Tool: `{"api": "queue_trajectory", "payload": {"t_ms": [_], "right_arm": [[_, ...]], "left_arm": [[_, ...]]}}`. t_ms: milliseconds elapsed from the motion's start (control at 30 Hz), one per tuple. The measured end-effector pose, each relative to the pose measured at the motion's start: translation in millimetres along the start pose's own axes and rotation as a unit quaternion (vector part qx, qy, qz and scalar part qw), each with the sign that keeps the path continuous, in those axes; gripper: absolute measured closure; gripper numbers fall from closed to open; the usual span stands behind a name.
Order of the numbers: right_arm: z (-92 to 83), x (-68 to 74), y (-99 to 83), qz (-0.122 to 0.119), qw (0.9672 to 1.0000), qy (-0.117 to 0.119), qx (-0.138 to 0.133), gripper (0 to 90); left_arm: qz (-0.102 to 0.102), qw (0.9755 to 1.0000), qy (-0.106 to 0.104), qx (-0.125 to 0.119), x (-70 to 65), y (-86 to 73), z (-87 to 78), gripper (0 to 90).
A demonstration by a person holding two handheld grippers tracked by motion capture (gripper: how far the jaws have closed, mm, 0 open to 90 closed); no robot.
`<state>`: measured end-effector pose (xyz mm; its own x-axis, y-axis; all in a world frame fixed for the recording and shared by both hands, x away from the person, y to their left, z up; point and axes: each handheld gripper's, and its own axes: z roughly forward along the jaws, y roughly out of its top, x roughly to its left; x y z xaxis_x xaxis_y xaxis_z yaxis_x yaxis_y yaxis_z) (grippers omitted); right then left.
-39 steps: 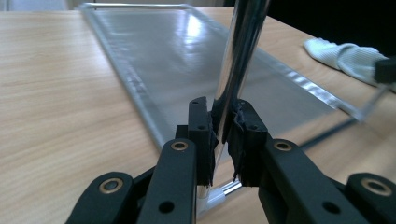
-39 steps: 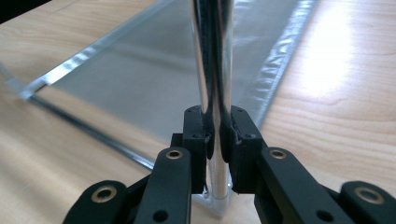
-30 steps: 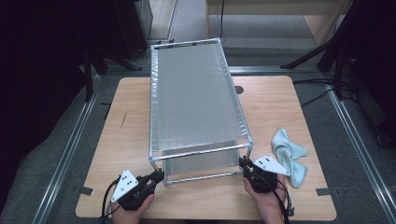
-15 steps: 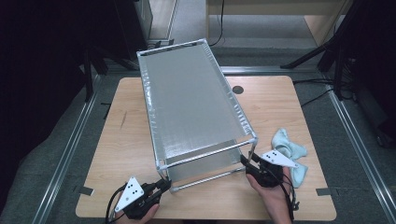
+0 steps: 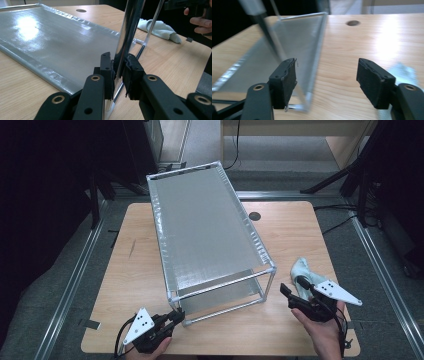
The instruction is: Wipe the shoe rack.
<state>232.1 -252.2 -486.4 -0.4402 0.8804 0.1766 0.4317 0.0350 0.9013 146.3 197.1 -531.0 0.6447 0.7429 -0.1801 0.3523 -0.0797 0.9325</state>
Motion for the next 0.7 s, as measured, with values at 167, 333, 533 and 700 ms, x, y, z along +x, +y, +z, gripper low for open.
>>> {"api": "queue_trajectory", "payload": {"t_ms": [167, 333, 533, 700], "right_arm": [[1.0, -20.3, -5.3, 0.013, 0.9953, -0.095, 0.013, 34.3], [7.7, -41.9, -13.2, 0.064, 0.985, -0.149, 0.059, 34.2], [28.9, -54.3, -28.8, 0.075, 0.9742, -0.179, 0.116, 35.5], [41.5, -59.2, -34.5, 0.09, 0.9671, -0.199, 0.131, 42.6]], "left_arm": [[0.008, 0.9999, -0.007, 0.002, -3.5, -0.3, 0.7, 79.3], [0.013, 0.9998, -0.013, 0.006, -5.0, -1.0, -1.2, 79.6], [0.028, 0.9991, -0.03, 0.011, -9.1, -1.8, -3.3, 79.9], [0.014, 0.9992, -0.038, 0.008, -7.7, -1.9, -3.1, 74.5]]}}
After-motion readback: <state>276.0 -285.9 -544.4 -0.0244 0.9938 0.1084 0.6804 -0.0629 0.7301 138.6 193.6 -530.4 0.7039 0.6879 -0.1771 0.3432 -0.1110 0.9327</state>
